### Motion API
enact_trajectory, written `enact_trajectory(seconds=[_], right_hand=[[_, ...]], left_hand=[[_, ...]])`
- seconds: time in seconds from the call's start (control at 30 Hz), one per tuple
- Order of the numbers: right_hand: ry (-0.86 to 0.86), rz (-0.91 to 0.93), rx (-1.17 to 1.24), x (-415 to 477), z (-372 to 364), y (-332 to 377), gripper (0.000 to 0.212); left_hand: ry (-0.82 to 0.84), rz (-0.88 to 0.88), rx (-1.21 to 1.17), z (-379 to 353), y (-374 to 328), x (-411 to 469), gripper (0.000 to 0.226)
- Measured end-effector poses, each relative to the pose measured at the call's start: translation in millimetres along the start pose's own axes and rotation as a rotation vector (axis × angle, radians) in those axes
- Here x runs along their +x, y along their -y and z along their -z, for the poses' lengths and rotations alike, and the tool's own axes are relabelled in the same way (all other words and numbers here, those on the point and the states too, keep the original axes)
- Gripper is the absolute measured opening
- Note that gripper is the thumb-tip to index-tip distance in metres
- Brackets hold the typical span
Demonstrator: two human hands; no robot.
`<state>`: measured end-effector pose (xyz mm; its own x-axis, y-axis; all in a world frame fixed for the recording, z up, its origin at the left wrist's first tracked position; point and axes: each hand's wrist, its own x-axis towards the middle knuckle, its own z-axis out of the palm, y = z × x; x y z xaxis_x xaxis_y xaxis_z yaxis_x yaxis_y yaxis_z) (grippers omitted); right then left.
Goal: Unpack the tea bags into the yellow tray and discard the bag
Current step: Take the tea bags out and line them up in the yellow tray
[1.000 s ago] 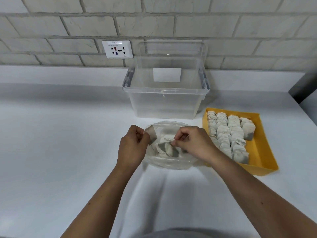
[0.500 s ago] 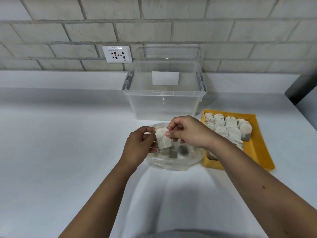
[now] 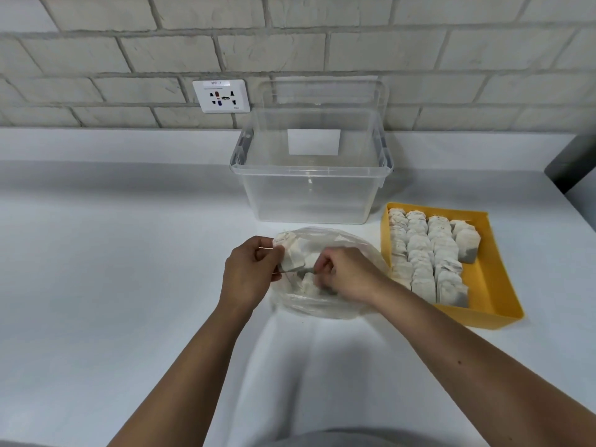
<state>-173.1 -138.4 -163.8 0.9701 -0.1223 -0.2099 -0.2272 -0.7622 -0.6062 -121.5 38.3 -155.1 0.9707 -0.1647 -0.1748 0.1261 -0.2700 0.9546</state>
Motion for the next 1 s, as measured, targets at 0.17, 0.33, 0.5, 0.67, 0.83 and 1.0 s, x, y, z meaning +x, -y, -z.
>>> enact_trajectory(seconds=[0.17, 0.33, 0.5, 0.67, 0.83, 1.0], right_hand=[[0.043, 0.016, -0.203, 2, -13, -6, 0.028], [0.035, 0.006, -0.22, 0, -10, -9, 0.008], [-0.03, 0.048, -0.223, -1, -4, -9, 0.002], [-0.016, 0.024, -0.386, 5, -17, -10, 0.017], [-0.041, 0.03, -0.286, 1, -8, -10, 0.009], [-0.207, 0.087, -0.145, -25, 20, 4, 0.017]], left_hand=[[-0.009, -0.002, 0.039, 1, 2, 1, 0.006], [-0.023, 0.002, 0.059, 2, 2, 1, 0.006], [-0.032, 0.011, 0.065, 4, 2, 1, 0.008], [-0.023, 0.011, 0.075, 2, 1, -2, 0.007], [-0.023, 0.013, 0.069, 5, 2, -5, 0.007], [0.013, -0.054, 0.097, 7, 3, -11, 0.007]])
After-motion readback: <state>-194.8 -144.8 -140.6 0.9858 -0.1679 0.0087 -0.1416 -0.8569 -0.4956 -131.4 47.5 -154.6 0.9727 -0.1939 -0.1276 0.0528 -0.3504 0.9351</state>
